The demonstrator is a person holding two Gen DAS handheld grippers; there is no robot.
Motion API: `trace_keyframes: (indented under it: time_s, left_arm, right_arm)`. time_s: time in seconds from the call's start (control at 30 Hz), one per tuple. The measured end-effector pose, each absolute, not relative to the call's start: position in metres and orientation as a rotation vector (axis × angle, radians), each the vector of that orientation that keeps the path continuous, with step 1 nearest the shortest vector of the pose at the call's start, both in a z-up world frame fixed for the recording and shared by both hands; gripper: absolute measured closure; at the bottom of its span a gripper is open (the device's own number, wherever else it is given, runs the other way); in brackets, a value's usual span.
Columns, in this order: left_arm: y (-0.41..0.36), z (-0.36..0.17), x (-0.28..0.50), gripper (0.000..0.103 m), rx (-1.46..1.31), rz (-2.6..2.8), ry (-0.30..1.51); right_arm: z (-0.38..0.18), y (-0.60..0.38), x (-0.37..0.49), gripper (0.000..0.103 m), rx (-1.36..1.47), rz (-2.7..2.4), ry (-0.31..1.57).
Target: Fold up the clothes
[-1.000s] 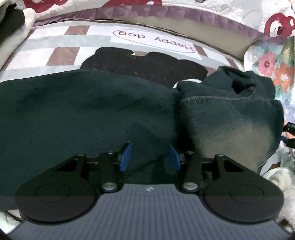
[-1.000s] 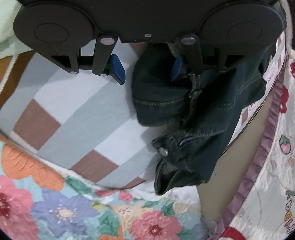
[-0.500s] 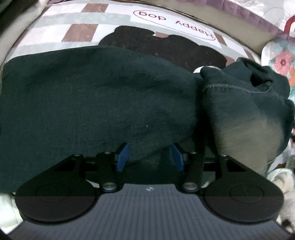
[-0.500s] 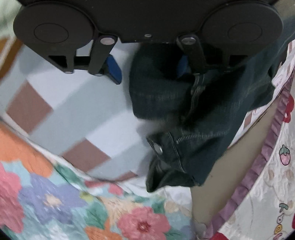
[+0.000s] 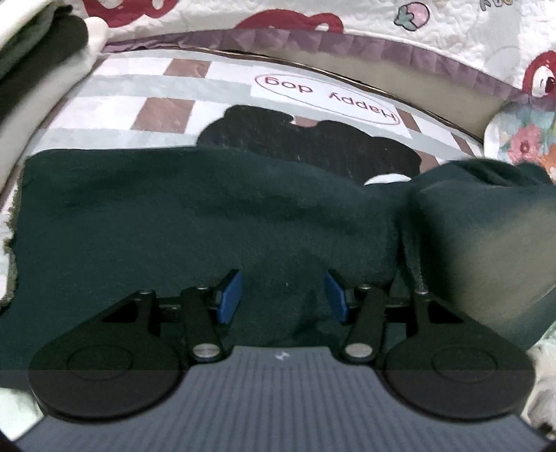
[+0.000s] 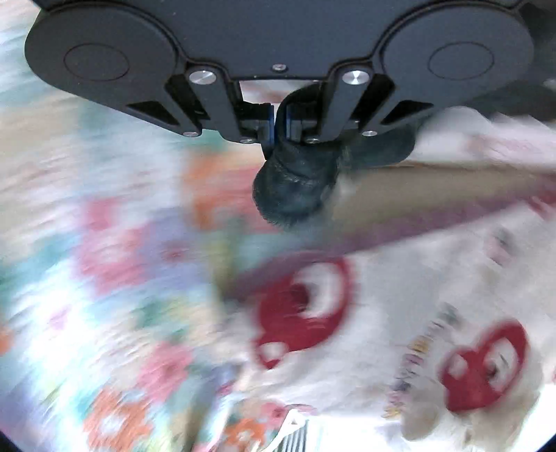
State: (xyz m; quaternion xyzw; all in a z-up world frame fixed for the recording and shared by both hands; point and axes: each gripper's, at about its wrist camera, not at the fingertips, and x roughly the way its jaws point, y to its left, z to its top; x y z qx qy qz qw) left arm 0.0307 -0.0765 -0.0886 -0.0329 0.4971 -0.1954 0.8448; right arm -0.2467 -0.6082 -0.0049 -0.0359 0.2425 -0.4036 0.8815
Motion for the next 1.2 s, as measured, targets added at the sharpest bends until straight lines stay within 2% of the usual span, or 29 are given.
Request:
trace_keyframes:
  time_s: [0.07, 0.17, 0.27, 0.37, 0.43, 0.57, 0.73, 0.97, 1.2]
  left_arm:
    - [-0.076, -0.087, 0.031, 0.052, -0.061, -0.390, 1.060]
    - [-0.071, -0.087, 0.029, 0.052, -0.087, -0.370, 1.098]
    - [-0.065, -0.086, 0.025, 0.051, -0.103, -0.349, 1.129]
    - [-0.060, -0.079, 0.019, 0.051, -0.114, -0.362, 1.120]
    - [-0.059, -0.074, 0.018, 0.047, -0.120, -0.371, 1.108]
    - [-0.057, -0.065, 0.017, 0.045, -0.132, -0.385, 1.085]
    - [-0.045, -0.064, 0.022, 0.045, -0.141, -0.331, 1.089]
    - [0.018, -0.071, 0.040, 0.045, -0.287, -0.141, 1.091]
    - [0.045, -0.077, 0.049, 0.045, -0.386, -0.104, 1.076]
  right_arm:
    - [-0.034, -0.638, -0.269, 0.097, 0.022, -0.922, 0.640]
    - [-0.076, -0.668, -0.296, 0.082, 0.289, -0.969, 0.760]
    - [-0.097, -0.655, -0.301, 0.071, 0.334, -0.996, 0.795]
    - [-0.083, -0.633, -0.287, 0.062, 0.282, -0.925, 0.761]
    - [-0.065, -0.616, -0.274, 0.062, 0.228, -0.856, 0.722]
    - [-0.024, -0.564, -0.237, 0.050, 0.139, -0.657, 0.635]
    - [-0.019, -0.494, -0.177, 0.049, 0.149, -0.292, 0.647]
    - [-0.028, -0.415, -0.095, 0.048, 0.206, 0.004, 0.719]
    - [-0.020, -0.359, -0.010, 0.048, -0.032, 0.196, 0.816]
